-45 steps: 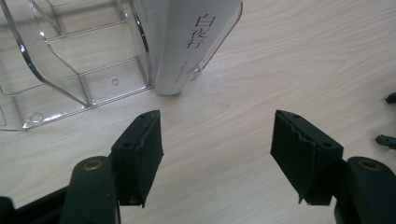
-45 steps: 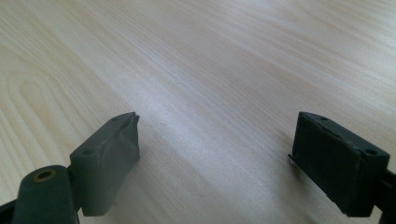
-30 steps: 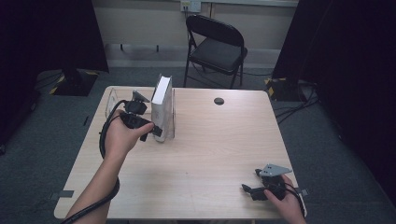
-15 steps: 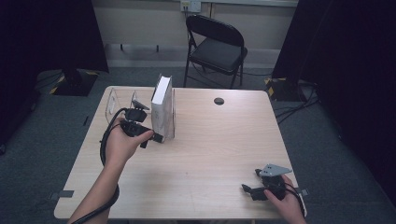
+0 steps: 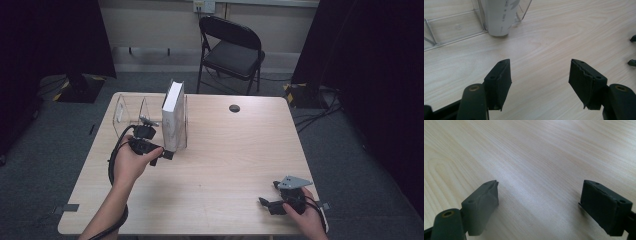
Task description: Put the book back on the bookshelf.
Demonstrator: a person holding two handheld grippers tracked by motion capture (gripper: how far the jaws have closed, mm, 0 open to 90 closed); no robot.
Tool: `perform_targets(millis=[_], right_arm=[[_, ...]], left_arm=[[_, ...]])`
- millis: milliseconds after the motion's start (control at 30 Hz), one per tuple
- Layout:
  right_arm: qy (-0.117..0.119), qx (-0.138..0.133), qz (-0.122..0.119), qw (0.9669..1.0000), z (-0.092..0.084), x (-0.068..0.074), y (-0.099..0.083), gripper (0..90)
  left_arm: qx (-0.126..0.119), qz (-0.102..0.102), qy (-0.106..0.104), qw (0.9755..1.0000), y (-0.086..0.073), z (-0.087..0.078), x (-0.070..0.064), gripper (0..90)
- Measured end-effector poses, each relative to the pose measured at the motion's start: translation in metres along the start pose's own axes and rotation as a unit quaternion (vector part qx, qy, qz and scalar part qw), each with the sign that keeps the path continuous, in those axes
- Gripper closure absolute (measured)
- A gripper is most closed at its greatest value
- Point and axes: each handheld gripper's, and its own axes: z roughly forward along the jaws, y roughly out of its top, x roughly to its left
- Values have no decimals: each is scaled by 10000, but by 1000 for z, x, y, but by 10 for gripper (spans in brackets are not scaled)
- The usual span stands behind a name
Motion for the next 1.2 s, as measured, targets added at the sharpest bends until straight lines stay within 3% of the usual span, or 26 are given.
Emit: perform_targets(millis=[833,1200], right_arm=[[19,7,-2,10000,0,0,0,141],[17,5,1,10000,0,1,0,141]], left_arm=[[5,-21,-23,10000,-23,24,10,343],[89,102,-10,9999,-32,34,13,342]])
